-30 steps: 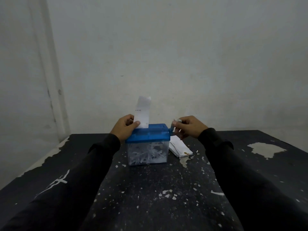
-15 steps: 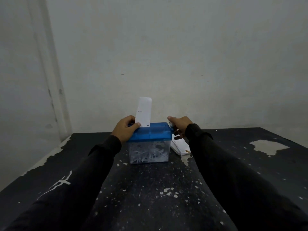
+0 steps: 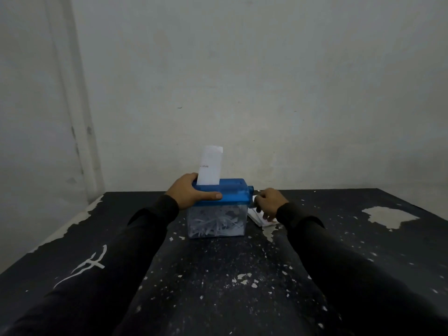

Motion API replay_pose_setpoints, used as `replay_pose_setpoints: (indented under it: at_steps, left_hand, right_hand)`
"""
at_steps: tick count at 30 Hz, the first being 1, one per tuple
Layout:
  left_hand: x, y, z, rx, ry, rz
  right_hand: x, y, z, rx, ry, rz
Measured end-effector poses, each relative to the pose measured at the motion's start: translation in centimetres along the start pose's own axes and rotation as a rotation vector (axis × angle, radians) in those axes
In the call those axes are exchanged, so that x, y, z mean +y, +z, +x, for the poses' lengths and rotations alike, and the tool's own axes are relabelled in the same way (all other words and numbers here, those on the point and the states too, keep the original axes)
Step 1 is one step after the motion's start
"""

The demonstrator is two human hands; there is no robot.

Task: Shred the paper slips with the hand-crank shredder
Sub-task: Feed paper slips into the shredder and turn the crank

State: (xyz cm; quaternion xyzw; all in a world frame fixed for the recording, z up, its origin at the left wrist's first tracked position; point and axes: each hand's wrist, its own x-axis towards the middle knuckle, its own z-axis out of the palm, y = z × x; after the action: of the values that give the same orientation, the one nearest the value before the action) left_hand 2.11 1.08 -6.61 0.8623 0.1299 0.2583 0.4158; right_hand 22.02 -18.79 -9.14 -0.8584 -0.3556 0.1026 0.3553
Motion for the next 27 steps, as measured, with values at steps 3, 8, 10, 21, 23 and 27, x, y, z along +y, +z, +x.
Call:
replay_pose_setpoints:
  at_steps: [3,8,10,21,23,27]
  left_hand:
    - [-0.1,-0.2,0.3,-0.022,-0.015,-0.002]
    - [0.1,-0.3,0.5,-0.028,-0.019,0.0]
    - [0.3,-0.2,0.4,-0.031,-0.007,0.012]
    - [-0.2,-0.5,0.5,-0.022,0.009,0.032]
    - [-0.2,-0.4,0.5,-0.02,0.006,0.035]
    - [-0.1,-0.3,0.4,-0.017,0.007,0.029]
  right_hand:
    - [0.9,0.7,-1.6,0.026,-0.037,0.075]
    - [0.7,0.6,-3.4,0.086,-0.147,0.379]
    - [-0.3,-0.3,-3.7,0.097,-0.165,0.585]
    - [-3.9,-2.2,-0.5,0.379,-0.263,0.579]
    - [-4.1,-1.8,0.4,0.43,-0.256,0.54]
    - [-3.6,-0.8,1.9,0.426,-0.174,0.439]
